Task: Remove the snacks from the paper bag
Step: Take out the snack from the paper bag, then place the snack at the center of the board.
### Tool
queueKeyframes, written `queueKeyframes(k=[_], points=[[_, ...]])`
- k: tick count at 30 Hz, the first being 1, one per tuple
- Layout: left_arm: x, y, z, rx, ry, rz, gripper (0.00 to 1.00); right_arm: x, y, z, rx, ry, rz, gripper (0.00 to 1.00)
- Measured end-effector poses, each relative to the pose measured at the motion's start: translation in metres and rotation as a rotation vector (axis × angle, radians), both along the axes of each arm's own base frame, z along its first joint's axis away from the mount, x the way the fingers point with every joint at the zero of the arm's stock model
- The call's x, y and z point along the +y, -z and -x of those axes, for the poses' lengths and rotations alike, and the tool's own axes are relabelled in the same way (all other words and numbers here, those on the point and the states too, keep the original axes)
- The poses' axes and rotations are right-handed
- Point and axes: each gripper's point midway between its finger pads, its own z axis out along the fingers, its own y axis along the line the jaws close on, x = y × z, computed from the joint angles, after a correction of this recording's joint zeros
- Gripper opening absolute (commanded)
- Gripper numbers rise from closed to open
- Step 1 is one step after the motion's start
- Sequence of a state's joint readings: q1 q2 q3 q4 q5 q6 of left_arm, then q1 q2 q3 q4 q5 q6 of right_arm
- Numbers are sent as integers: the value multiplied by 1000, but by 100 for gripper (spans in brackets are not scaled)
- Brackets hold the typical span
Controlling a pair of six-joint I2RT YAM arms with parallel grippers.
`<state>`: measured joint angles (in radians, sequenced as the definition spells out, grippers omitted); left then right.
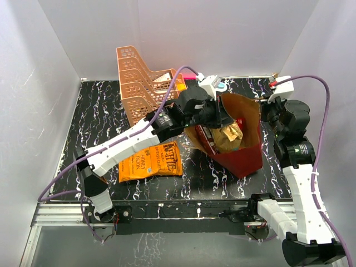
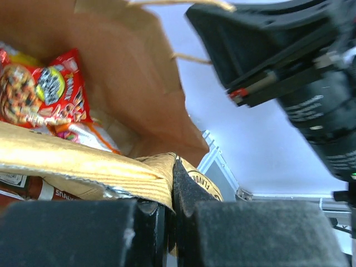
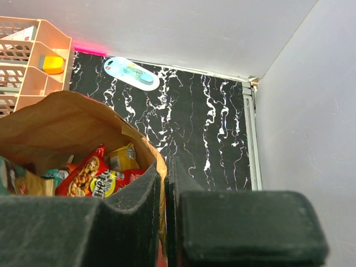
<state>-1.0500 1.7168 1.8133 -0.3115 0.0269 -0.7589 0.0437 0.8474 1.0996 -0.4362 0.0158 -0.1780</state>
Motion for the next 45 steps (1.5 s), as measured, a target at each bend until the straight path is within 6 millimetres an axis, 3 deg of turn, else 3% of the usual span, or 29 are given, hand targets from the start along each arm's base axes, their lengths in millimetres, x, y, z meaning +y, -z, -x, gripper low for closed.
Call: queueKeyframes(k=[5, 9, 15, 21, 24, 27, 31, 34, 38, 42, 45], points=[[2, -42, 1, -101, 38, 47, 0, -1, 2, 2, 0, 2, 4, 8], [8, -87, 4, -198, 68, 101, 0, -3, 2, 2, 1, 16, 6, 8], [36, -157, 20, -338, 92, 171, 0, -7, 3, 2, 2, 40, 9, 8], [97, -201, 47, -439, 70, 183, 0, -8, 4, -1, 4, 46, 10, 8], [143, -219, 62, -480, 15, 188, 0, -10, 3, -1, 0, 57, 12, 8], [192, -222, 76, -495, -51, 178, 0, -14, 2, -1, -1, 73, 21, 8], [242, -196, 86, -459, -141, 114, 0, -20, 4, -3, 7, 102, 46, 8], [255, -158, 82, -393, -191, 21, 0, -23, 6, -5, 13, 119, 56, 8], [238, -70, 63, -252, -209, -216, 0, -26, 6, -4, 13, 132, 62, 8], [205, 15, 46, -126, -174, -429, 0, -26, 5, -4, 10, 133, 62, 8], [181, 58, 42, -60, -116, -513, 0, -26, 4, -3, 8, 133, 61, 8]])
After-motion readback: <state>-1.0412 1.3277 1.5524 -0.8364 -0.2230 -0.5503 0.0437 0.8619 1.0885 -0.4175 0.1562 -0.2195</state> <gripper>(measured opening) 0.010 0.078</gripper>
